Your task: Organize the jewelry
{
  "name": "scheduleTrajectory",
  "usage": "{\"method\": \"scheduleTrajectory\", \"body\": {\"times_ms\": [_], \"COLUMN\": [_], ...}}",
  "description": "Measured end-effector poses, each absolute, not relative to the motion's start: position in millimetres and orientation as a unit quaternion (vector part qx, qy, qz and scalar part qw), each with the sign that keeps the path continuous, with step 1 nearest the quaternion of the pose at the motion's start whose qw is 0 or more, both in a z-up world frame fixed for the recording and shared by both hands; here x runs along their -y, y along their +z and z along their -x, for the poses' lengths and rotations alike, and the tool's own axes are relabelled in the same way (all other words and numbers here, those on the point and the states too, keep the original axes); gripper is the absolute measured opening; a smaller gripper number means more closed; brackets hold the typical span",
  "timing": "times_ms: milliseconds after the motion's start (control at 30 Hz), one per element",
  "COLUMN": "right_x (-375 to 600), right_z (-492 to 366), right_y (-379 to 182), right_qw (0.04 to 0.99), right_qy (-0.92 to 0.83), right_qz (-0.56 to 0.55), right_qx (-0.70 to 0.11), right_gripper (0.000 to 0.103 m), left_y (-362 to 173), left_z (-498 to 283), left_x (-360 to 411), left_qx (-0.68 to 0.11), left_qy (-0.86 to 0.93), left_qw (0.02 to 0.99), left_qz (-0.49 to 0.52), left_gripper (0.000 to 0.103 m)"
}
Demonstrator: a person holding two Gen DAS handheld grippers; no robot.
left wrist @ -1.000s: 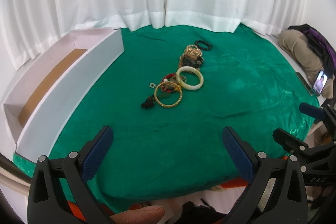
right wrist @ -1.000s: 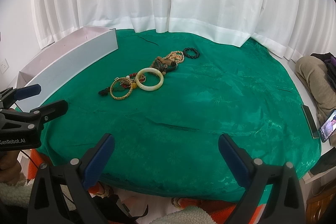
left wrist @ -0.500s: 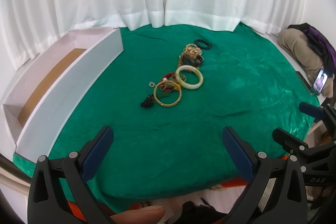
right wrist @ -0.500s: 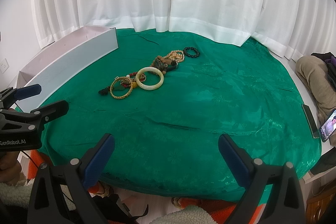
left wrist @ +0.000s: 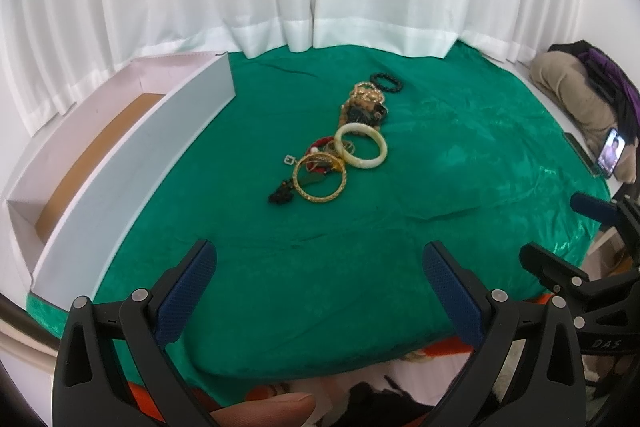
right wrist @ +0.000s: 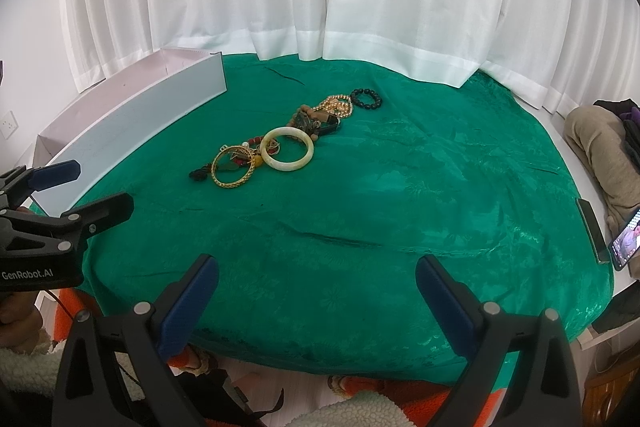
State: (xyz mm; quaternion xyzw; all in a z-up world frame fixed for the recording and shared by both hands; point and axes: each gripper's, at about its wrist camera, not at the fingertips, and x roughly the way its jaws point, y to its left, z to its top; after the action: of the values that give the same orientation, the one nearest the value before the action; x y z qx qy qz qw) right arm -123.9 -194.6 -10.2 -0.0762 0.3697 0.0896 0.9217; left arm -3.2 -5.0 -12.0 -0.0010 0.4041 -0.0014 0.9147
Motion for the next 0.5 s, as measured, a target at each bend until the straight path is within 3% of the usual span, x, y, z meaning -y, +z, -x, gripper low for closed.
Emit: {"method": "scheduleTrajectory", "body": {"times_ms": [500], "right_x": [194.8], "right_z": [123.8], "right_y": [-11.0], "right_qw": [0.921], "right_qy": [0.09], "right_qz": [0.076], "right_qx": [-0.371], "right_gripper": [0.101], "left_y": [-1.7], "left_z": [1.9], "left_x": [4.8], "left_qx": [-0.382], "left_qy": [0.007], "left_qw": [0.924], "left_qz": [0.0], "left_gripper": [0.103]}}
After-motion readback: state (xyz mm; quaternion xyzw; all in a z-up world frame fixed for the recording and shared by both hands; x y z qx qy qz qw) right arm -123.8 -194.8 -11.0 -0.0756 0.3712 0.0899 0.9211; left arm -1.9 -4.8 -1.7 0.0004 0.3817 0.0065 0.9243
